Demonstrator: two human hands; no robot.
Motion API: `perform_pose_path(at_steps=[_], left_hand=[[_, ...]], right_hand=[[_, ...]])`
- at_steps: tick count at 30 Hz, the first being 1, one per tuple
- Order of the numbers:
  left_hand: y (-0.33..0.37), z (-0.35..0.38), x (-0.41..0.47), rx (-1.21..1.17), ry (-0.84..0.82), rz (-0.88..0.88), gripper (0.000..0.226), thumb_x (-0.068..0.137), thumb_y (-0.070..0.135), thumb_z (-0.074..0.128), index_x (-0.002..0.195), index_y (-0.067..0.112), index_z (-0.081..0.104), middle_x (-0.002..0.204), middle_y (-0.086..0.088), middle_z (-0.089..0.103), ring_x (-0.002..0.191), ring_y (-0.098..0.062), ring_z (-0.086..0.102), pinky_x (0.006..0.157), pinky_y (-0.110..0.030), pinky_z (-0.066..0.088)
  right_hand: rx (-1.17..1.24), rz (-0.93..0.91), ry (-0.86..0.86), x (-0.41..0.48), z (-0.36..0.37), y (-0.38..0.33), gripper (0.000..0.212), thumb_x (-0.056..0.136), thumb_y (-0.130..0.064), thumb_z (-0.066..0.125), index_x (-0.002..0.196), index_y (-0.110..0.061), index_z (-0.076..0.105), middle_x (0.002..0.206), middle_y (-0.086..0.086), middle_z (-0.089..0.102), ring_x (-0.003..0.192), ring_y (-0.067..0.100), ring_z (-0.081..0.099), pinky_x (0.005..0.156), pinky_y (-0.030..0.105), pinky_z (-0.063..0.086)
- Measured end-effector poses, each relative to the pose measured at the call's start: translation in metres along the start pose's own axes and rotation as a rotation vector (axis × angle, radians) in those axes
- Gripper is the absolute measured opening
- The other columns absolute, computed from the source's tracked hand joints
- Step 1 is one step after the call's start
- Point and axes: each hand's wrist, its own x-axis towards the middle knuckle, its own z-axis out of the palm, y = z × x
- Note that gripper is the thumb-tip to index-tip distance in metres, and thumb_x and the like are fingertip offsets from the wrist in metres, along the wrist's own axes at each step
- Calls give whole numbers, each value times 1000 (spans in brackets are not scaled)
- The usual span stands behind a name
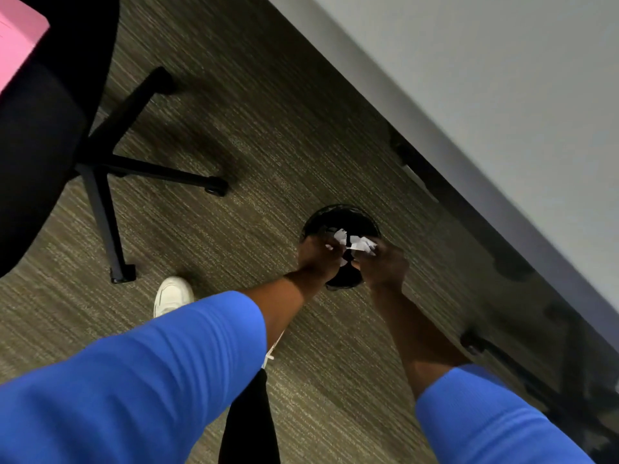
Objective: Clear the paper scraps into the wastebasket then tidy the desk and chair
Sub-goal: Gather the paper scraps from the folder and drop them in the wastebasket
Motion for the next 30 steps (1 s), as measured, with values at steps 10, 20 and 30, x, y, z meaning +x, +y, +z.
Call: perform_pose_path(at_steps=[10,20,30], left_hand=[[-4,-19,10,-217,-337,-203,48,111,17,48,158,5,44,155,-19,54,142,-37,54,110,-45,50],[-36,-132,-61,182,-199,-49,31,102,30,66,112,3,77,119,-16,78,114,-30,72,95,-34,56],[-44,-319,-121,-93,234,-38,19,98,33,74,86,19,73,82,8,76,80,-6,71,80,-29,56]], right_hand=[[-73,11,-57,-4,5,3,43,84,-1,73,126,-13,75,124,15,77,114,34,75,98,53,62],[-94,-189,-117,-60,38,-74,43,89,-6,77,131,-5,70,129,16,74,114,26,70,99,28,53],[9,-331,-345,-119,84,-229,56,91,-8,76,142,-24,60,136,0,67,122,18,67,104,37,55]])
